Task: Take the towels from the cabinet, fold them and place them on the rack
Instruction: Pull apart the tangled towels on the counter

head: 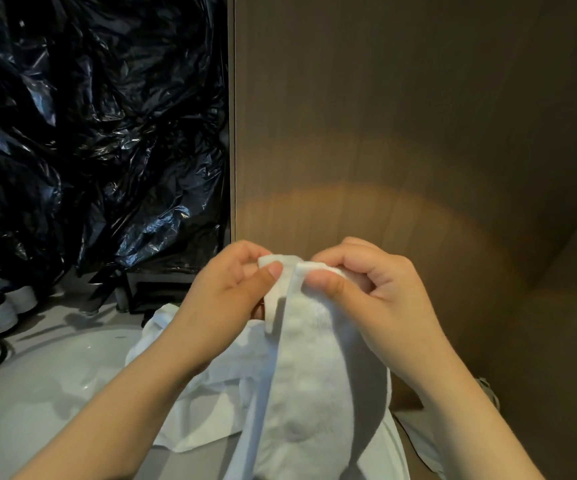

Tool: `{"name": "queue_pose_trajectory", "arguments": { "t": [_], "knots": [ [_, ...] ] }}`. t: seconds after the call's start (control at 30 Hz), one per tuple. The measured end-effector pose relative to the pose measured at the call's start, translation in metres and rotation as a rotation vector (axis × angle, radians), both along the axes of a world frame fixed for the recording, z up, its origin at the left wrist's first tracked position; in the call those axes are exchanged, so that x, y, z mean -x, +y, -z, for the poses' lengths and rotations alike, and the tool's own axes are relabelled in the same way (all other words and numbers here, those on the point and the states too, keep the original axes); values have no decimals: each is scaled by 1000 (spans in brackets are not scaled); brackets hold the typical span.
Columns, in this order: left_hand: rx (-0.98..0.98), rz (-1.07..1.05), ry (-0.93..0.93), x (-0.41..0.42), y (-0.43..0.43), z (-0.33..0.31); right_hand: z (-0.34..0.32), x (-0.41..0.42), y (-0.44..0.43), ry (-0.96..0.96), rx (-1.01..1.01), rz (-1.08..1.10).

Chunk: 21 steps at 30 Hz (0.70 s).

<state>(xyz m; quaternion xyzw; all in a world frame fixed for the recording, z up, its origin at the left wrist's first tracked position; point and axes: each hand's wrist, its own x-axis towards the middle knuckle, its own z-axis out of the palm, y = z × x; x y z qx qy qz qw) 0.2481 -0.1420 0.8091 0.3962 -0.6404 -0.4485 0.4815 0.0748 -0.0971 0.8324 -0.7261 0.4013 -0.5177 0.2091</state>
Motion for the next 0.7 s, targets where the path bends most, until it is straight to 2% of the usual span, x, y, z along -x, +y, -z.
{"name": "queue_pose_trajectory", "arguments": {
  "t": [0.07,0.13,0.27,0.47,0.7],
  "knots": [
    [-150,105,110,2,6,4,8,1,-5,21,-62,54],
    [-214,150,168,2,10,7,14,2,-7,44,-80,67],
    [-166,188,214,3,18,8,19,1,-8,56,-57,87],
    [-104,96,281,6,23,7,19,1,-6,-70,-105,103],
    [-61,189,225,1,28,8,26,3,-8,-87,-99,169]
  ]
}}
